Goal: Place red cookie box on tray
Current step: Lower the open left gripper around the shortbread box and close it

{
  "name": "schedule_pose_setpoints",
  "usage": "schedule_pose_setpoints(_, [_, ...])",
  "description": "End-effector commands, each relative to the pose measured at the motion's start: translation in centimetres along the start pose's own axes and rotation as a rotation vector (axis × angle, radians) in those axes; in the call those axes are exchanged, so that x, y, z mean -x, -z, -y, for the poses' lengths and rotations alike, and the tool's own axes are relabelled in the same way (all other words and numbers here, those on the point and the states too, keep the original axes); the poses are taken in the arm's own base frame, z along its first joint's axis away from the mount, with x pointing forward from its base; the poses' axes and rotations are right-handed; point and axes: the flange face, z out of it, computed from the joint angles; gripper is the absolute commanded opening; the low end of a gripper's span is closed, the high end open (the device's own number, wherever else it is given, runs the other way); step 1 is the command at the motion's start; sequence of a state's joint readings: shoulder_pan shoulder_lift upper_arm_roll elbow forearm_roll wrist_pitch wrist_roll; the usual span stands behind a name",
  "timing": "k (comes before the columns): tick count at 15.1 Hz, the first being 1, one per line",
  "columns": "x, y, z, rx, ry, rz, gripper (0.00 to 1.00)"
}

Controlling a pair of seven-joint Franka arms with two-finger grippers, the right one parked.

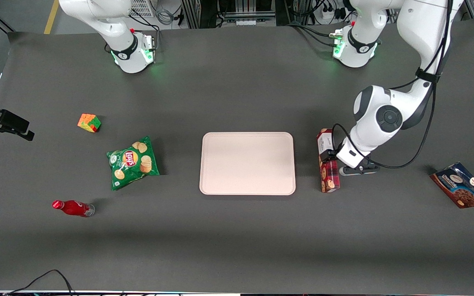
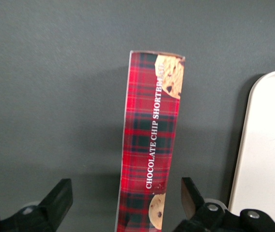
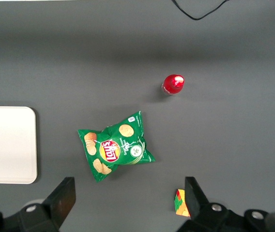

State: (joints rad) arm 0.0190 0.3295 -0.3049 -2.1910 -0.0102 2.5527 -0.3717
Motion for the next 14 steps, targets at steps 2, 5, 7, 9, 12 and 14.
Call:
schedule_pose_setpoints(2, [1.3,-1.3,-1.9,-0.008,0.044,0.01,1.0])
schedule_pose_setpoints(5, [1.4,-2.3,-2.1,-0.034,0.052,-0.006,1.0])
schedule_pose_setpoints(7, [1.3,-2.6,-2.2,-0.047,0.035,-0.01,0.84])
schedule_pose_setpoints(9, [1.2,-2.7,-2.2,-0.056,0.018,-0.016,0.61])
schedule_pose_setpoints(12, [0.9,-2.7,-2.3,-0.054,0.019,-0.017,0.31])
schedule_pose_setpoints(14, [0.8,-2.6,-2.3,-0.053,0.017,-0.02,0.16])
